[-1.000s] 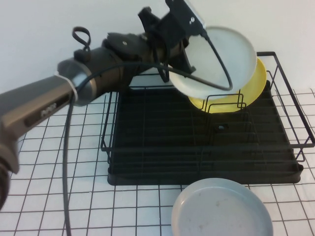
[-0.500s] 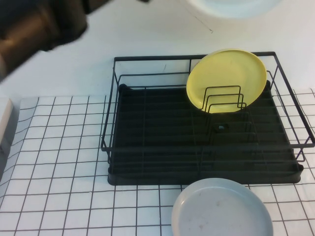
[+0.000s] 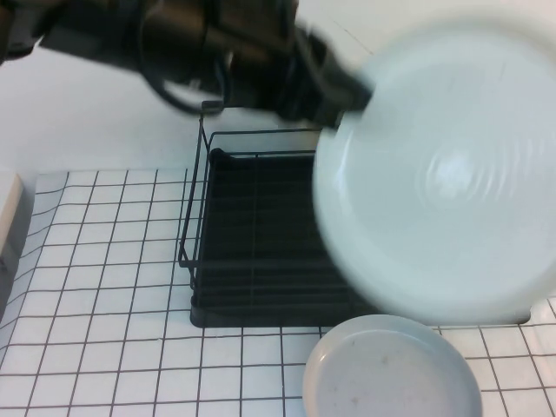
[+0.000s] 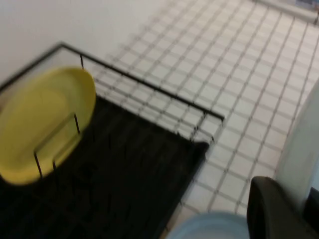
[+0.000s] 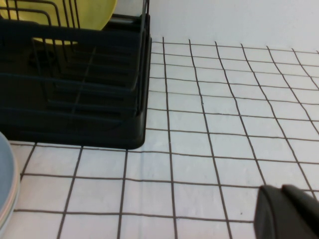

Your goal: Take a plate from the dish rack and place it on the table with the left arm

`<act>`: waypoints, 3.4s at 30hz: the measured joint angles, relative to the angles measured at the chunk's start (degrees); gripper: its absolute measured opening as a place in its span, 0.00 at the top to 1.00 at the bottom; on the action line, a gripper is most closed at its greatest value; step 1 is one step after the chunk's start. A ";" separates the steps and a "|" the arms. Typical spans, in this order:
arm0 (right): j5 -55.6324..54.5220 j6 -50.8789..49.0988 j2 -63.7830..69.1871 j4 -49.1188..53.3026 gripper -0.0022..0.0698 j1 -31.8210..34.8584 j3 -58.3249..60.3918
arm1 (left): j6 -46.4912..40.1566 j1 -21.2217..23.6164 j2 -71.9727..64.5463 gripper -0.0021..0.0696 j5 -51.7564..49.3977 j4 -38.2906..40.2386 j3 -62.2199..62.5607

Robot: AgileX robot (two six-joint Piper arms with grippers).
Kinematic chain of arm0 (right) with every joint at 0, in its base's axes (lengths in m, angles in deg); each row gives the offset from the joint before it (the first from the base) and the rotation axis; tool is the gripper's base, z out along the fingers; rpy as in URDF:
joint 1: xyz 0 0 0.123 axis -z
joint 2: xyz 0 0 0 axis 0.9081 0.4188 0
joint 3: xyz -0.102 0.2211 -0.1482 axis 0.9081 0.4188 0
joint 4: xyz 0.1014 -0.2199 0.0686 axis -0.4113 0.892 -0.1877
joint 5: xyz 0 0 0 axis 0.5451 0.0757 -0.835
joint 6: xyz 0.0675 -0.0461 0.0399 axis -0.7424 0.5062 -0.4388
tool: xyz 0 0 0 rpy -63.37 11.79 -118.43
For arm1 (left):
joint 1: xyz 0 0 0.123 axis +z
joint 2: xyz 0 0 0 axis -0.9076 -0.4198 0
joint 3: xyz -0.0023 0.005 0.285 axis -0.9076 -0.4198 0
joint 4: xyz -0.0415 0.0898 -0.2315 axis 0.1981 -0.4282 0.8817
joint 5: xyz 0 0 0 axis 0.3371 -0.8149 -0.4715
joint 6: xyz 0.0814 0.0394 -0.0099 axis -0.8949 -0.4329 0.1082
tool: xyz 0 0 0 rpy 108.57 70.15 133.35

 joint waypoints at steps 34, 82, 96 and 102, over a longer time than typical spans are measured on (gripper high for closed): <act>0.00 0.00 0.00 0.00 0.97 0.00 0.00 | 33.95 -9.86 -17.87 0.96 16.16 -19.56 -24.69; 0.00 0.00 0.00 0.00 0.97 0.00 0.00 | 29.81 -9.86 13.44 0.97 19.66 -28.94 -24.81; 0.00 0.00 0.00 -0.23 0.97 0.00 0.00 | 28.06 -8.53 25.67 0.97 18.12 -42.73 -27.09; 0.00 0.00 0.00 -0.36 0.97 0.00 0.00 | 28.16 0.26 37.89 0.97 20.00 -42.73 -36.42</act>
